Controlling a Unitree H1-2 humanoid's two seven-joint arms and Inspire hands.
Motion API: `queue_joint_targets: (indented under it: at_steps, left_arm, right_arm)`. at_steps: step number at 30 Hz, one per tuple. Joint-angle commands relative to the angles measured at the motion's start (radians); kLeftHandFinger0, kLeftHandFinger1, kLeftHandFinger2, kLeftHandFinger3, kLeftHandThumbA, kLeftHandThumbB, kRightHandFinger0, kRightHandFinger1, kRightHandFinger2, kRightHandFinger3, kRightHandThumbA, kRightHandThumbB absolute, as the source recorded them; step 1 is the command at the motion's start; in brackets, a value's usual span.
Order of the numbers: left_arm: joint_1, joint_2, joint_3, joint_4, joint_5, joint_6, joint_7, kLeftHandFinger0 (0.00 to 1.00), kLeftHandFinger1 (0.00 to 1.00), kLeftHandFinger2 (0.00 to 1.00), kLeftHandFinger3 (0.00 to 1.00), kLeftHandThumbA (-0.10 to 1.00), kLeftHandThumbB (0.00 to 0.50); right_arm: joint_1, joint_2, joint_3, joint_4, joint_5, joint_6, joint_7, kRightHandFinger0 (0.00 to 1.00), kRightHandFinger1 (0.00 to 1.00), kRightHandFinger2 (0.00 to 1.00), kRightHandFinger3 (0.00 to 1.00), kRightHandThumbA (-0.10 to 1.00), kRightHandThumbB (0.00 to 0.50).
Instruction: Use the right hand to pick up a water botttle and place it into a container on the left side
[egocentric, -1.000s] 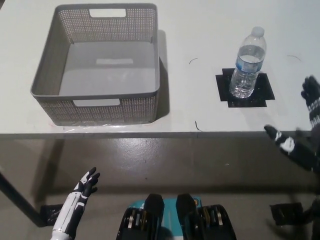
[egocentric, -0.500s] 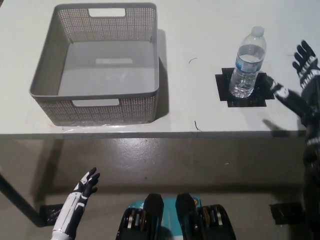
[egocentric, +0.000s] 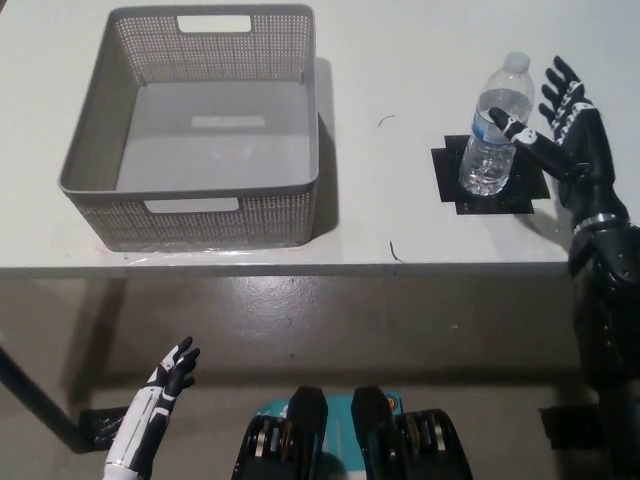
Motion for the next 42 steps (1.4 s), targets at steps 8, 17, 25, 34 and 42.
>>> queue_joint_targets:
  at_steps: [8, 17, 25, 34, 42]
  left_arm:
    - [0.0, 0.0, 0.01, -0.032, -0.022, -0.044, -0.009, 1.0, 1.0, 1.0, 1.0, 1.0, 0.129]
    - [-0.009, 0.005, 0.007, -0.029, -0.019, -0.04, -0.014, 1.0, 1.0, 1.0, 1.0, 1.0, 0.14]
    - [-0.008, -0.001, 0.003, -0.029, -0.026, -0.045, -0.019, 1.0, 1.0, 1.0, 1.0, 1.0, 0.133]
    - [-0.02, 0.009, 0.009, -0.036, -0.024, -0.041, -0.026, 1.0, 1.0, 1.0, 1.0, 1.0, 0.119]
    - [-0.027, 0.005, 0.011, -0.024, -0.017, -0.042, -0.022, 1.0, 1.0, 1.0, 1.0, 1.0, 0.113]
  right_arm:
    - [-0.202, -0.014, 0.034, 0.298, -0.019, -0.144, -0.02, 1.0, 1.0, 1.0, 1.0, 1.0, 0.49]
    - [-0.358, -0.009, 0.074, 0.597, -0.054, -0.195, -0.068, 1.0, 1.0, 1.0, 1.0, 0.85, 0.5]
    - [-0.458, 0.018, 0.138, 0.763, -0.123, -0.15, -0.382, 0.0, 0.02, 0.34, 0.3, -0.1, 0.194]
    - [-0.459, 0.036, 0.144, 0.765, -0.115, -0.205, -0.439, 0.0, 0.14, 0.61, 0.62, -0.1, 0.132]
    - [-0.543, 0.061, 0.188, 0.683, -0.164, -0.268, -0.469, 0.0, 0.28, 0.74, 0.78, -0.1, 0.118]
